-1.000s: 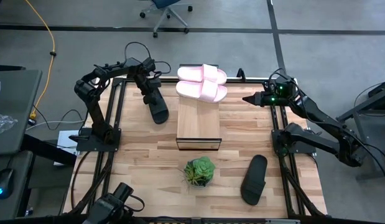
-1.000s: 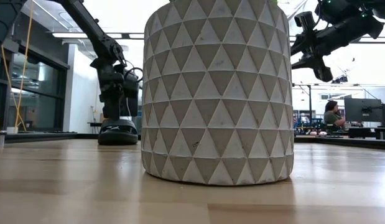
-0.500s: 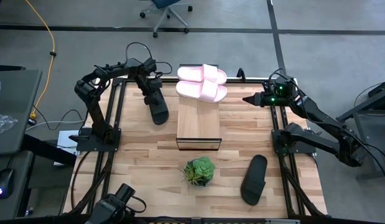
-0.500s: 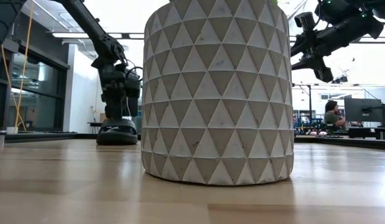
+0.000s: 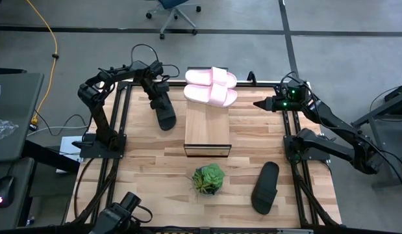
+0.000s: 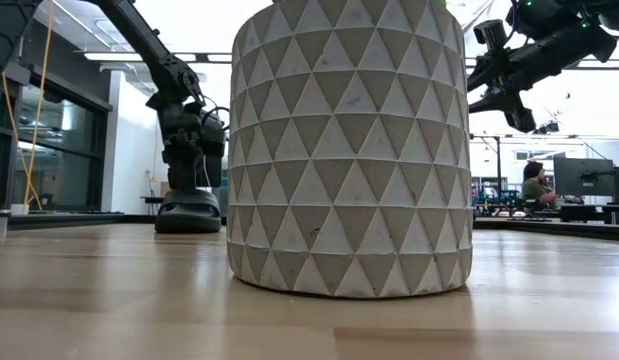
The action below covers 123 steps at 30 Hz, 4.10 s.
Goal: Pick and place slides into the shelf
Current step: Put the top black slide on the shelf
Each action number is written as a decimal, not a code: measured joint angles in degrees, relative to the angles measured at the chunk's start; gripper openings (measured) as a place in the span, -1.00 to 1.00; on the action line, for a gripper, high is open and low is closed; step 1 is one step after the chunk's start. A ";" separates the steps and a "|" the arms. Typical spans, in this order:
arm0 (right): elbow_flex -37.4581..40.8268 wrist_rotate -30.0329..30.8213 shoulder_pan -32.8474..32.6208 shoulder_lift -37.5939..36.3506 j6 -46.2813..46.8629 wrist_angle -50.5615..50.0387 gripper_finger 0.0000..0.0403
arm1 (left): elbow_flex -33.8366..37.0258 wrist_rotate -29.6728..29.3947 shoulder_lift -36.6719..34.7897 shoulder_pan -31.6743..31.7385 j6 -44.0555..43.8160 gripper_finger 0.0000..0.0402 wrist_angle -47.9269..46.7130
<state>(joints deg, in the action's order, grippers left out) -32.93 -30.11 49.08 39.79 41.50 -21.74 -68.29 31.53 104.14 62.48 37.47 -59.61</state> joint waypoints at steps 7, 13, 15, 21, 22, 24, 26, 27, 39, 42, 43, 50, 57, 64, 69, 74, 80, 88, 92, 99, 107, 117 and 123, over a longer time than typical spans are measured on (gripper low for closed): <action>0.00 0.00 0.00 0.00 -0.11 -0.13 -0.42 | 0.00 -1.63 -0.02 0.13 -0.20 -0.98 -0.35; 0.00 0.00 0.01 0.00 -0.44 -0.13 -0.42 | -1.67 -3.21 -0.04 0.12 -0.41 -0.99 -1.18; 0.00 0.00 0.00 0.00 -0.44 -0.13 -0.42 | -3.43 -4.03 0.00 0.14 -0.40 -0.99 -1.40; 0.00 0.00 0.00 0.00 -0.48 -0.32 -0.42 | -10.88 -6.46 0.02 0.20 -0.11 -1.00 -5.35; 0.00 0.00 0.01 0.00 -0.58 -0.33 -0.42 | -12.29 -6.58 0.00 0.20 0.06 -1.00 -6.15; 0.00 0.00 0.00 0.00 -0.77 -0.31 -0.42 | -14.93 -7.15 0.00 0.17 0.22 -1.00 -7.86; 0.00 0.00 0.02 0.00 -1.07 -0.33 -0.42 | -17.59 -7.14 0.00 0.17 0.24 -1.00 -9.23; 0.00 0.00 0.00 0.00 -1.14 -0.31 -0.42 | -19.00 -7.31 0.00 0.17 0.22 -1.00 -9.84; 0.00 0.13 0.00 0.00 -2.62 -0.37 -0.42 | -34.03 -11.84 -1.17 0.13 0.12 -1.00 -20.26; 0.00 0.53 0.02 0.00 -3.01 -0.48 -0.42 | -37.35 -11.72 -2.31 0.13 -0.44 -1.00 -21.09; 0.00 0.61 0.02 0.00 -3.08 -0.50 -0.42 | -38.51 -11.72 -2.69 0.13 -0.62 -1.00 -21.32; 0.00 1.16 0.02 0.00 -4.06 -0.50 -0.42 | -44.16 -6.06 -6.02 0.13 -5.71 -1.00 -21.40; 0.00 1.16 0.02 0.00 -4.49 -0.48 -0.42 | -46.21 -3.02 -10.31 0.11 -11.25 -1.00 -20.81; 0.00 2.71 0.02 0.00 -5.55 -0.46 -0.42 | -46.29 -0.60 -15.09 -2.91 -17.88 -1.00 -19.43; 0.00 2.73 0.01 -0.01 -5.57 -0.28 -0.42 | -46.29 -3.51 -18.34 -8.31 -23.37 -1.00 -17.19; 0.00 2.89 0.02 -0.02 -5.99 -0.26 -0.42 | -46.29 -7.72 -20.20 -16.14 -30.28 -1.00 -11.43; 0.00 2.86 0.02 -0.02 -6.36 -0.26 -0.42 | -46.27 -13.37 -20.33 -25.13 -37.98 -1.00 -6.88; 0.00 2.61 0.01 -0.02 -7.07 -0.25 -0.42 | -40.52 -17.72 -20.34 -34.75 -46.42 -1.00 2.65; 0.00 2.15 0.02 -0.07 -7.50 -0.26 -0.42 | -34.56 -19.15 -20.28 -39.00 -50.31 -1.00 10.19; 0.00 -0.21 0.02 -0.07 -7.50 -0.24 -0.42 | -24.00 -21.69 -20.26 -43.57 -57.75 -1.00 24.53; 0.00 -0.44 0.02 -0.15 -7.50 -0.26 -0.42 | -14.25 -22.09 -20.28 -44.12 -66.58 -1.00 37.50; 0.00 -0.35 0.00 -0.15 -8.35 -0.26 -0.42 | -5.42 -22.15 -20.68 -44.11 -77.01 -1.00 49.69; 0.00 -0.08 0.00 -0.15 -8.35 -0.26 -0.42 | -3.96 -22.19 -20.68 -44.09 -77.58 -1.00 50.35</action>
<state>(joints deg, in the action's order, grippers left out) -32.93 -30.19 49.08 39.64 33.15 -22.00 -72.25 9.34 83.46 18.39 -40.10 -9.26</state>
